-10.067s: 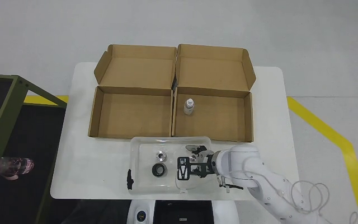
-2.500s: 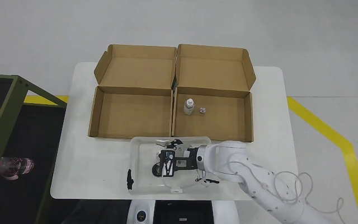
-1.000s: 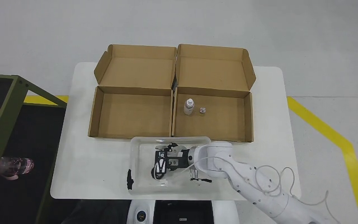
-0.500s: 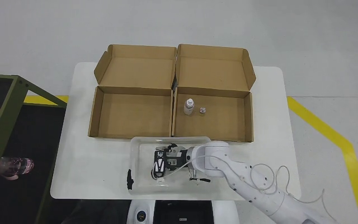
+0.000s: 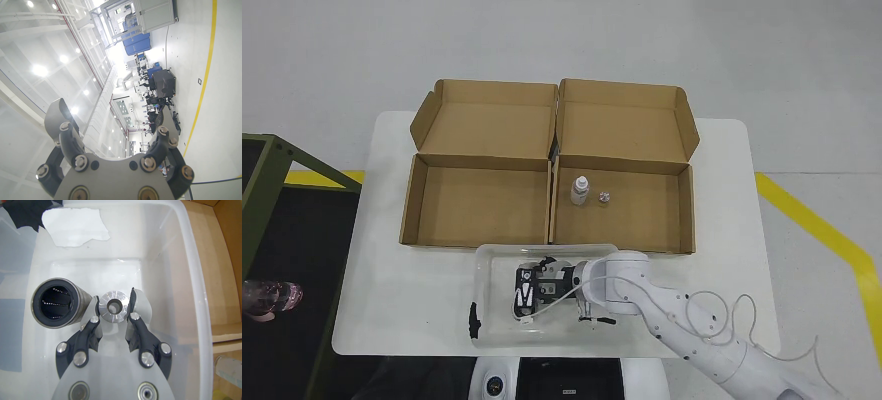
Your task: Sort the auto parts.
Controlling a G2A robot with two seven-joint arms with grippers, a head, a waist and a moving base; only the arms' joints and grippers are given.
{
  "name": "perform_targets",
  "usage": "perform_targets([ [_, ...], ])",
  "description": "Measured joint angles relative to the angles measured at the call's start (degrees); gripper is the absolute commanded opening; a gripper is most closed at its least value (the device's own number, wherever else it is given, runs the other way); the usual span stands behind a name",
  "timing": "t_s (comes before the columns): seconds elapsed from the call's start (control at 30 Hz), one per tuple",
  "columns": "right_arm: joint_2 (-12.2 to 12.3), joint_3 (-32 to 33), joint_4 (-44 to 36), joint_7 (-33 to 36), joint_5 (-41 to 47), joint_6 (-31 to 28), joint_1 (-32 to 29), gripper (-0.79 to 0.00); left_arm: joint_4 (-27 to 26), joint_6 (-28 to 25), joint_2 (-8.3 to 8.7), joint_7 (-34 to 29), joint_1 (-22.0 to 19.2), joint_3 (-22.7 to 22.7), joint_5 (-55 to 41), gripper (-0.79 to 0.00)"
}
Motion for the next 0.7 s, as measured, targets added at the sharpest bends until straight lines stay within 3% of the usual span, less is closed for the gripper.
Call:
perform_targets([
  [0.7, 0.3, 4.2, -9.9, -5.9, 1.3, -2.4, -1.1, -0.785, 0.0, 0.0, 0.0, 0.0, 0.0, 0.0, 0.0, 0.0],
])
